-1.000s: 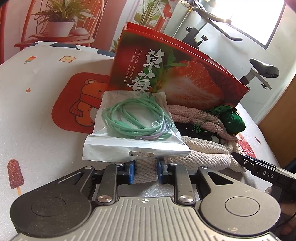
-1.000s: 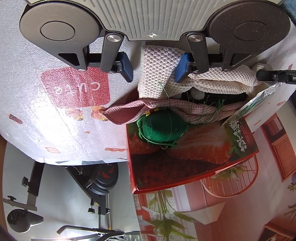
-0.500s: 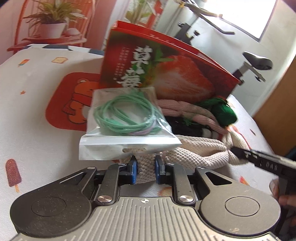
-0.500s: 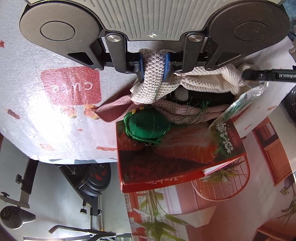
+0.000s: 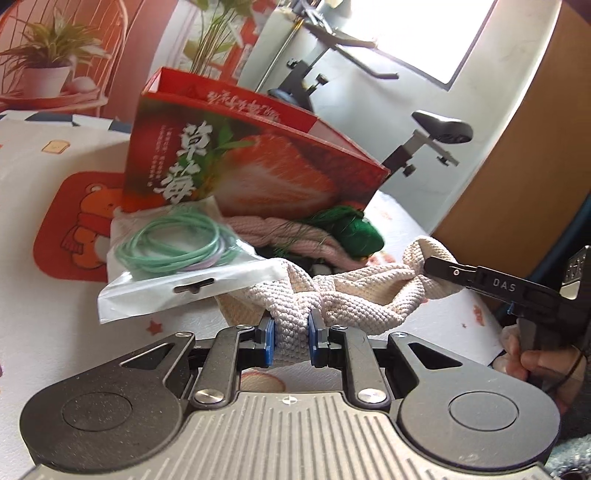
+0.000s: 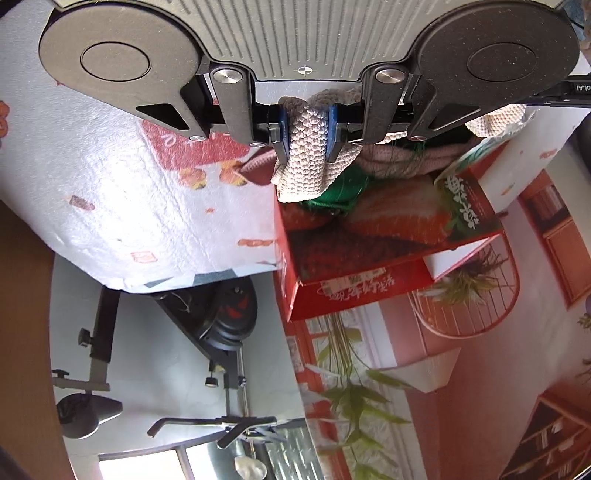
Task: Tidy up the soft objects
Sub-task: 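Lift the cream towel with both grippers and carry it over the box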
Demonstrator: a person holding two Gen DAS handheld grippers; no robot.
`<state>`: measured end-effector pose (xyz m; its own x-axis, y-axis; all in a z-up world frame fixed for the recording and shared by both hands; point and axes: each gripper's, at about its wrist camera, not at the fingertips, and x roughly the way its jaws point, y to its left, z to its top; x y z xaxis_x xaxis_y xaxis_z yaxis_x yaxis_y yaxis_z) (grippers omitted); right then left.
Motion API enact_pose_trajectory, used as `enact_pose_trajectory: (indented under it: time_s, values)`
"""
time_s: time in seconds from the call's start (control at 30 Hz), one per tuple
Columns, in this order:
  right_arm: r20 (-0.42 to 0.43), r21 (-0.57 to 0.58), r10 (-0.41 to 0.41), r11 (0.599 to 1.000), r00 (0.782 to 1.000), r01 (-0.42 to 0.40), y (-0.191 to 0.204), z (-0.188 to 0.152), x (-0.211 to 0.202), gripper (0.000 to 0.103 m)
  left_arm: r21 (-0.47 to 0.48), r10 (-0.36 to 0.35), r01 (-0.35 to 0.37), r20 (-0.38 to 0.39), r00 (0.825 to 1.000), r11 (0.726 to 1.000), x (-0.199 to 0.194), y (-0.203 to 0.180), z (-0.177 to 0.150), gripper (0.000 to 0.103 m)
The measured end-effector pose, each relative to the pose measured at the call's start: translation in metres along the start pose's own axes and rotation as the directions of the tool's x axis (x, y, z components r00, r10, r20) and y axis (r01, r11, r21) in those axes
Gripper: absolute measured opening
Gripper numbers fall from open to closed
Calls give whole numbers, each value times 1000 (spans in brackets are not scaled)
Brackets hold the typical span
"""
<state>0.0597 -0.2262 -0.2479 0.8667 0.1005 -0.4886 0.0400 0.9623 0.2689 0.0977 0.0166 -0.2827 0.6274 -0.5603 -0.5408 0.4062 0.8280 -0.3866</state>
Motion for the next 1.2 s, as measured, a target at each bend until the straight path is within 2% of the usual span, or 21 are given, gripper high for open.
enact_pose_trajectory:
  time_s: [0.33,0.47,0.6,0.7,0.9,1.07,1.2]
  values:
    - [95,19,-12,1000,995,10,-5,24,-12,18,69,-127,122,69,989,990,-5,-23,16,19]
    - [125,14,-21,1000,992,20,-8,33,-19,18,49,-148,143,109,983,988,-9,-25,30,19]
    - [132,18,-20,1000,991,18,-10,46,-16,18,19,-136,135,152,979,991,-9,-22,51,19]
    - [134,-5,5,1000,991,-4,-9,62,-10,18,29,-111,107,178,978,994,-8,-21,74,19]
    - [103,-142,80,988,991,-65,2,109,19,18,96,-34,14,211,977,995,4,-17,136,18]
    - [82,-253,98,964,992,-74,17,160,59,18,154,88,-123,211,973,980,30,-13,183,18]
    - [56,-370,78,928,995,-52,38,192,101,18,161,210,-243,202,957,957,58,-4,212,18]
